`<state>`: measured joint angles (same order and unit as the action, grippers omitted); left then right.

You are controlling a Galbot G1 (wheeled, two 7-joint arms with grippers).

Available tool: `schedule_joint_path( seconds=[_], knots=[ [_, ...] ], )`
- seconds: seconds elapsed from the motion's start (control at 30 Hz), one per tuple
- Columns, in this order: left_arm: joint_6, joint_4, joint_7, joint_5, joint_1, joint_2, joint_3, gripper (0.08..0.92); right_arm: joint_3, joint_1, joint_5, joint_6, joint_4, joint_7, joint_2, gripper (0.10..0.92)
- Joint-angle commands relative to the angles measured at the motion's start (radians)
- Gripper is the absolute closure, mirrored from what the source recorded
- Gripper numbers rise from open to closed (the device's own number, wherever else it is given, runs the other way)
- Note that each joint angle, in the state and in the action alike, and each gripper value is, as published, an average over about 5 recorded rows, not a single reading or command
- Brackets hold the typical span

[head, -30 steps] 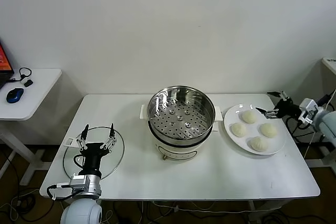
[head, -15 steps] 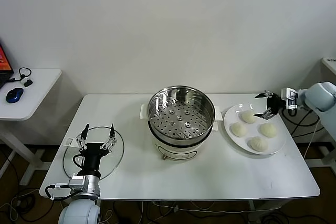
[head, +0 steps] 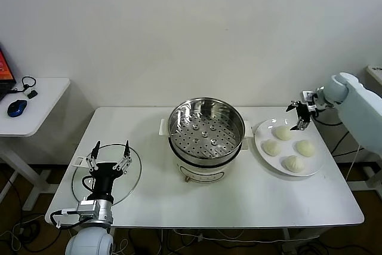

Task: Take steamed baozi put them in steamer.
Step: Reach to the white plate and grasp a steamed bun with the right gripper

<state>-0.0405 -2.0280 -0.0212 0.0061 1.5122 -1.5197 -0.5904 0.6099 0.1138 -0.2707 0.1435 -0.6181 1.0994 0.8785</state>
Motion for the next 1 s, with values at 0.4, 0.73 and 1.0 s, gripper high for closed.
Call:
schedule_joint_path(
  seconds=[0.4, 0.73, 1.0],
  knots=[
    [-0.005, 0.003, 0.004, 0.001, 0.012, 0.003, -0.013, 0.177, -0.134, -0.052, -0.222, 0.045, 0.172, -0.072, 0.119, 0.203],
    [-0.009, 0.008, 0.005, 0.000, 0.017, 0.002, -0.014, 0.177, -0.189, -0.083, -0.240, 0.047, 0.202, -0.103, 0.136, 0.203],
    [-0.015, 0.012, 0.005, 0.000, 0.024, 0.002, -0.017, 0.177, -0.259, -0.097, -0.304, 0.054, 0.226, -0.115, 0.156, 0.203]
  ],
)
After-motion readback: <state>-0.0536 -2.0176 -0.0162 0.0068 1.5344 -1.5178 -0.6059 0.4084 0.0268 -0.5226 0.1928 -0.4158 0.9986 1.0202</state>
